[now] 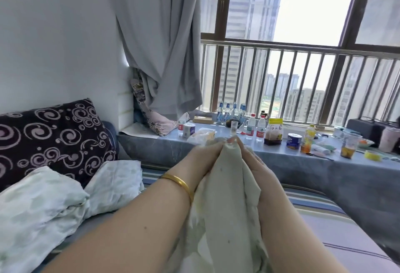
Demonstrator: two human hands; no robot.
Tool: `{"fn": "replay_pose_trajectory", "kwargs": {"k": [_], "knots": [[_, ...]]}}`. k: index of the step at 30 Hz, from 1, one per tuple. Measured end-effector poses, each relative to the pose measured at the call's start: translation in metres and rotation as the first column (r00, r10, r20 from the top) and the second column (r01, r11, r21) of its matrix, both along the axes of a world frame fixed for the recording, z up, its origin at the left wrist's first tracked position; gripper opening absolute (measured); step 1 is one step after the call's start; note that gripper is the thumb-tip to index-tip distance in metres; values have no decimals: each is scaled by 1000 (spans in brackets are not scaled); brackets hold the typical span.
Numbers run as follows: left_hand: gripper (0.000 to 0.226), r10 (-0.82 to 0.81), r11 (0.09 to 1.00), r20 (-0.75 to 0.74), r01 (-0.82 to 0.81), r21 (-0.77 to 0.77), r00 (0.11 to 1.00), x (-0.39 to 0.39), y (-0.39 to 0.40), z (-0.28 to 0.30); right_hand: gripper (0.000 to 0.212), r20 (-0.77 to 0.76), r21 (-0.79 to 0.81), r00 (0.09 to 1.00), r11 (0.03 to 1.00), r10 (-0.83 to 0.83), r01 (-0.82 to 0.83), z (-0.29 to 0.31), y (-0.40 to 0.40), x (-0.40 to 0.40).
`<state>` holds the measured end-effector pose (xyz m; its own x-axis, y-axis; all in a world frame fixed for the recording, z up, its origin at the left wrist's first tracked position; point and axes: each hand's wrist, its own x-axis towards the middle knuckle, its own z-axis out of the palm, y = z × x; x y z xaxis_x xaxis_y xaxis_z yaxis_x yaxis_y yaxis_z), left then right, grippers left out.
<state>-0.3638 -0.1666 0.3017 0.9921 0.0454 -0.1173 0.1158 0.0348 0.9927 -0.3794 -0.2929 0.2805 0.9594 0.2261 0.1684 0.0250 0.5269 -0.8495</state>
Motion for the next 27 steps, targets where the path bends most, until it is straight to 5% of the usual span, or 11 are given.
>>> {"fn": "replay_pose_trajectory", "kwargs": {"k": [3,6,9,12,16,20,24,27], "knots": [[46,-43,995,10,42,86,999,-1,20,-9,48,-38,78,999,997,17,-14,-1,6,2],[51,336,872,229,-394,290,913,1,33,-11,37,-41,3,999,999,-36,36,5,19,9],[54,173,967,294,-219,132,940,-6,29,-2,26,31,-108,994,989,-102,105,11,33,6],[50,101,956,320,-181,230,942,-13,30,0,16,71,-224,982,956,-176,188,14,40,6],[40,91,996,114,-92,7,989,-18,36,-2,7,61,-368,989,918,-136,149,15,43,6],[27,168,973,-27,-170,-155,985,-18,37,2,5,102,-491,988,858,-118,153,17,38,7],[20,322,943,44,-315,-107,946,-10,50,-1,9,135,-527,954,796,-267,298,18,24,14],[20,359,907,27,-342,-247,933,-10,60,4,13,211,-556,902,713,-376,427,21,15,14]]}}
